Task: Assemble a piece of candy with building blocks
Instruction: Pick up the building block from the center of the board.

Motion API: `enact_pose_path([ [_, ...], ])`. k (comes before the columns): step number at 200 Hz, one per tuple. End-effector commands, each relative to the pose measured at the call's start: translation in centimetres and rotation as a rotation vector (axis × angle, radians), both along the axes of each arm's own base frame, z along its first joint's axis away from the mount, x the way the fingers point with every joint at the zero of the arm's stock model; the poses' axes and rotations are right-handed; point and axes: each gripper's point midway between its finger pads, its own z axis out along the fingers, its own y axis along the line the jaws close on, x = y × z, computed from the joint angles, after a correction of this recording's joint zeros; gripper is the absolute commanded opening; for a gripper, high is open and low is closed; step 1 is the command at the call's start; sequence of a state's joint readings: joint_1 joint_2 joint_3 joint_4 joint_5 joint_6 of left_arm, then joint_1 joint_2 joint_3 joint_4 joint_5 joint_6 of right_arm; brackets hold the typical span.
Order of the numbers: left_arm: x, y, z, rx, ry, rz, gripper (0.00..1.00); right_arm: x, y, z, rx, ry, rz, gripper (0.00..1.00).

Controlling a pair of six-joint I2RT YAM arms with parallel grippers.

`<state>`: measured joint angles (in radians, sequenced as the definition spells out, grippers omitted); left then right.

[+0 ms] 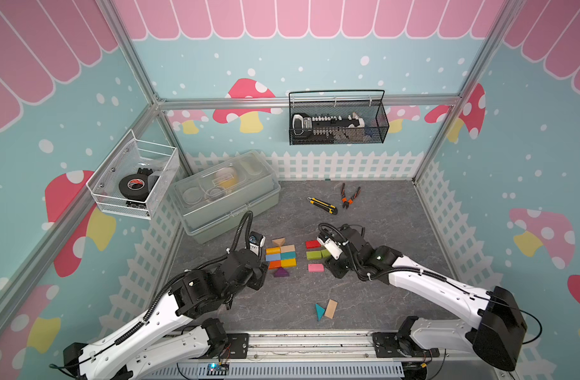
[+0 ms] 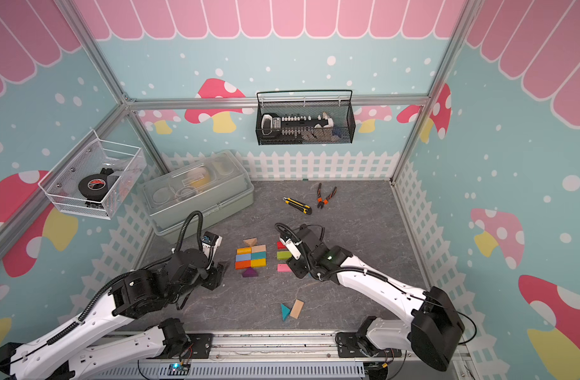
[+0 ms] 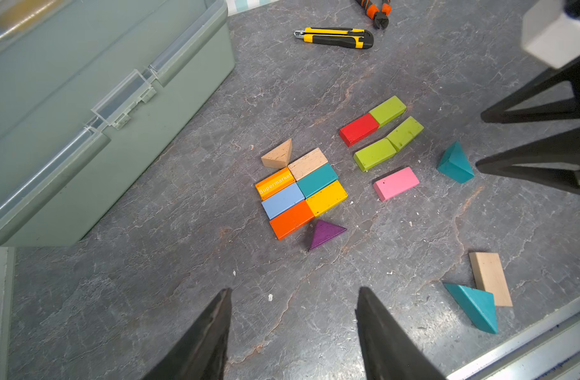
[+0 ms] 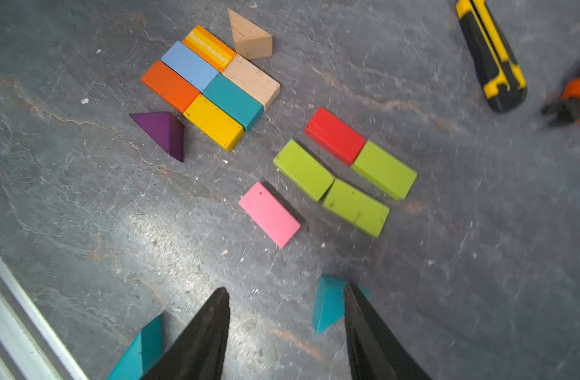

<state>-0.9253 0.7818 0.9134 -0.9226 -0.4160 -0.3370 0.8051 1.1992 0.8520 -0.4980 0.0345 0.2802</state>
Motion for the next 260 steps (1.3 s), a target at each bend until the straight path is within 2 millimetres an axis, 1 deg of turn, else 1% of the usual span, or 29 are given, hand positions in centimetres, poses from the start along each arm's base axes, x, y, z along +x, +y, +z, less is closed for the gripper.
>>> enact_pose_path([
  [1, -0.3, 0.0, 0.0, -0.031, 0.0, 0.003, 0.6, -1.9, -2.1, -1.4, 0.088, 0.18, -0.287, 0.56],
  [7, -0.3, 0.0, 0.0, -0.034, 0.001, 0.001, 0.6, -2.8, -2.2, -1.9, 0.111, 0.231, -0.314, 0.56],
  [15, -0.3, 0.0, 0.0, -0.036, -0.001, 0.0, 0.6, -3.6, -2.2, -2.5, 0.134, 0.274, -0.328, 0.57],
  [27, -0.3, 0.0, -0.1, -0.034, 0.001, 0.0, 0.6, -4.9, -2.5, -3.7, 0.175, 0.34, -0.394, 0.58],
  [46, -0.3, -0.2, -0.2, -0.03, 0.007, -0.006, 0.61, -6.8, -2.9, -5.6, 0.217, 0.424, -0.47, 0.62],
  [60, -0.3, -0.3, -0.2, -0.03, 0.011, -0.009, 0.61, -7.9, -3.2, -6.7, 0.214, 0.465, -0.502, 0.64],
  [80, -0.3, -0.4, -0.3, -0.029, 0.012, -0.012, 0.61, -8.8, -3.7, -8.0, 0.172, 0.508, -0.545, 0.65],
  [96, -0.3, -0.4, -0.3, -0.026, 0.013, -0.01, 0.61, -9.6, -3.4, -9.0, 0.169, 0.557, -0.569, 0.65],
  [107, -0.3, -0.3, -0.4, -0.022, 0.014, -0.009, 0.61, -10.1, -3.0, -9.6, 0.152, 0.579, -0.574, 0.65],
  [152, -0.3, -0.5, -0.4, -0.027, 0.018, -0.016, 0.61, -10.6, -1.1, -10.8, 0.089, 0.658, -0.595, 0.62],
  [176, -0.3, -0.5, -0.5, -0.023, 0.021, -0.018, 0.61, -11.3, -0.3, -11.8, 0.042, 0.678, -0.589, 0.61],
  [200, -0.3, -0.5, -0.5, -0.021, 0.021, -0.016, 0.61, -11.5, 0.7, -12.2, 0.029, 0.686, -0.582, 0.6],
  [225, -0.3, -0.5, -0.5, -0.022, 0.021, -0.017, 0.61, -11.8, 0.9, -12.5, -0.013, 0.687, -0.579, 0.6],
  [260, -0.4, -0.6, -0.5, -0.024, 0.022, -0.019, 0.61, -12.5, 0.0, -12.5, -0.146, 0.659, -0.54, 0.6],
])
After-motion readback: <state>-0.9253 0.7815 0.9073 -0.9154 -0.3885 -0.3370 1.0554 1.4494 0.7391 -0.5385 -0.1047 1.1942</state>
